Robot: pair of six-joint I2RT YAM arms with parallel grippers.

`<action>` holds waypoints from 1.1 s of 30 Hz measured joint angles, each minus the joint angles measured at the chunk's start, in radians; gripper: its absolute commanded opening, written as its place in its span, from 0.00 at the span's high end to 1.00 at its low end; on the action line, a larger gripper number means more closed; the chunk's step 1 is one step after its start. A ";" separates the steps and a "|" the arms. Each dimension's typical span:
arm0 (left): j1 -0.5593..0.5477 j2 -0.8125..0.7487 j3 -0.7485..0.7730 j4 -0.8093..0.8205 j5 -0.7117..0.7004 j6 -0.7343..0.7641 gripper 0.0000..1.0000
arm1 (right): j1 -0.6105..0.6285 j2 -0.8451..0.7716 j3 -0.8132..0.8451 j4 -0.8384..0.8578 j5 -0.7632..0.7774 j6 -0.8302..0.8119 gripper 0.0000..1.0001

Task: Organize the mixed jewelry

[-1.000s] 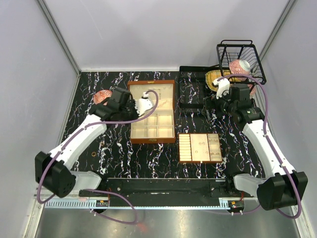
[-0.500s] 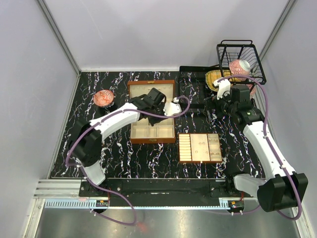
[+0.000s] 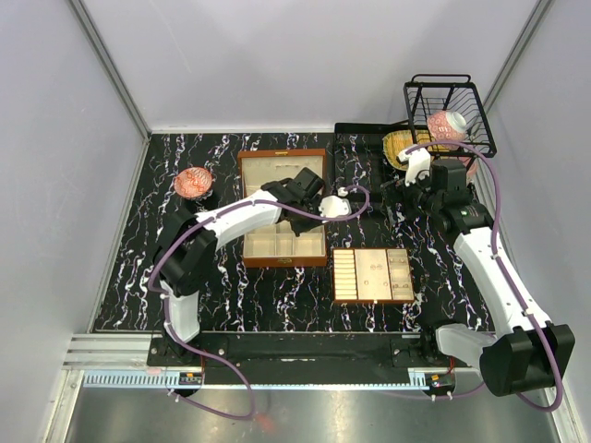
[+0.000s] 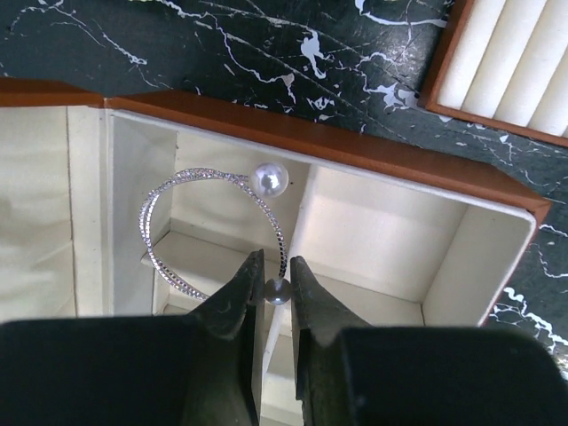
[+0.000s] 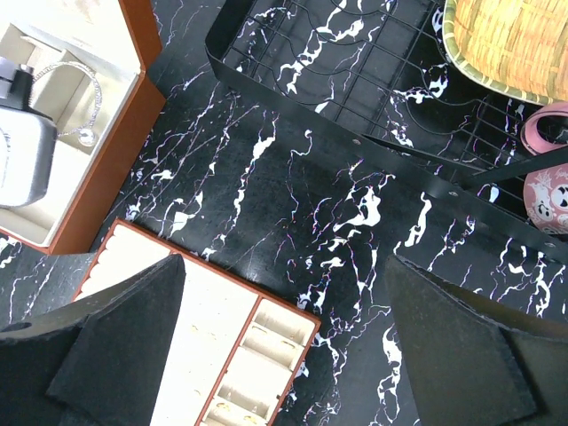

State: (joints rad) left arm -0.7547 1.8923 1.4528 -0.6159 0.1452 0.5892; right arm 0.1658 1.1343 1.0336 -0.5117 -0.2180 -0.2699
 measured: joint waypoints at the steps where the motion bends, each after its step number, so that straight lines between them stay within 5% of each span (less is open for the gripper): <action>1: 0.000 0.008 0.001 0.005 -0.002 0.000 1.00 | 0.000 0.000 0.000 0.000 0.000 0.000 0.00; 11: -0.001 0.068 0.014 0.016 -0.026 0.001 0.99 | 0.000 -0.001 -0.005 0.000 0.000 0.000 0.00; 22: -0.004 0.073 0.022 0.016 -0.040 0.002 0.63 | 0.000 -0.002 -0.007 0.000 0.000 -0.001 0.00; 33: -0.003 0.073 0.026 0.043 -0.055 -0.002 0.52 | 0.000 -0.002 -0.008 0.000 0.000 -0.004 0.00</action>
State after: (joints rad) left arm -0.7574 1.9656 1.4792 -0.5732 0.0902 0.5873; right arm 0.1658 1.1320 1.0260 -0.5117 -0.2176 -0.2737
